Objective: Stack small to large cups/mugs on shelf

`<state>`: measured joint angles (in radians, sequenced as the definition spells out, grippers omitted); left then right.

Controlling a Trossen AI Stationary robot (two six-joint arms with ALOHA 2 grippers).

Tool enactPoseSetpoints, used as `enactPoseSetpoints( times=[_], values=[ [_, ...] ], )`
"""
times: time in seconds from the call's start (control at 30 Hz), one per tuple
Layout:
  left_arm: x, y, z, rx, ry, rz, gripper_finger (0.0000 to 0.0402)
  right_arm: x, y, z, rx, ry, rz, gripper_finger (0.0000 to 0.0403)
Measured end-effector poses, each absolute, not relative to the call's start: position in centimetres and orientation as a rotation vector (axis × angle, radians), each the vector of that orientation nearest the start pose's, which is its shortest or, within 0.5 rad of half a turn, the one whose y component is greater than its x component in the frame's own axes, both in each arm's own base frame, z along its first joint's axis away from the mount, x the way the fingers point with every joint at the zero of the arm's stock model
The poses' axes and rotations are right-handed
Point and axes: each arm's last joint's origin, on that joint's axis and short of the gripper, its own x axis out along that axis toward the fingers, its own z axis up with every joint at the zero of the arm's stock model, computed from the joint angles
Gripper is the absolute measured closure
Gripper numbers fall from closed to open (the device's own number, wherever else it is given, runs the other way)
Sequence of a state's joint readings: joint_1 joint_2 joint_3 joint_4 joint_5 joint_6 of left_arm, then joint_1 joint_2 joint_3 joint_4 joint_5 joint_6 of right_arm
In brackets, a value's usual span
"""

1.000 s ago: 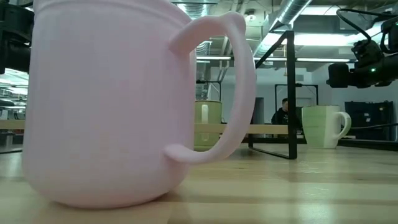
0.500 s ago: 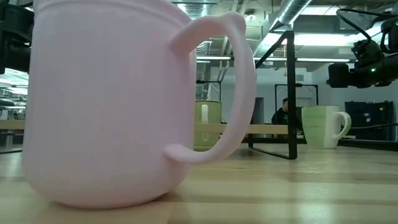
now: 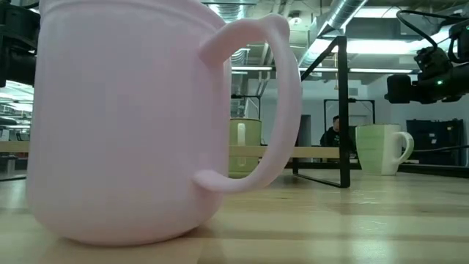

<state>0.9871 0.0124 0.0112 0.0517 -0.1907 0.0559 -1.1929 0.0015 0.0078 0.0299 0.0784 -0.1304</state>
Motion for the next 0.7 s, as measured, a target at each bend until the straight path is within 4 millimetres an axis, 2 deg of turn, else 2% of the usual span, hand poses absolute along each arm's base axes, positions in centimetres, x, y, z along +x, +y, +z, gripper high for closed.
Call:
enactPoseSetpoints(
  times=[0.7],
  values=[
    [4.9,8.41,17.16,0.057,-0.029,1.179,0.0148,3.3,-9.14,16.98,-0.165,0.063,-1.28,0.0173]
  ],
)
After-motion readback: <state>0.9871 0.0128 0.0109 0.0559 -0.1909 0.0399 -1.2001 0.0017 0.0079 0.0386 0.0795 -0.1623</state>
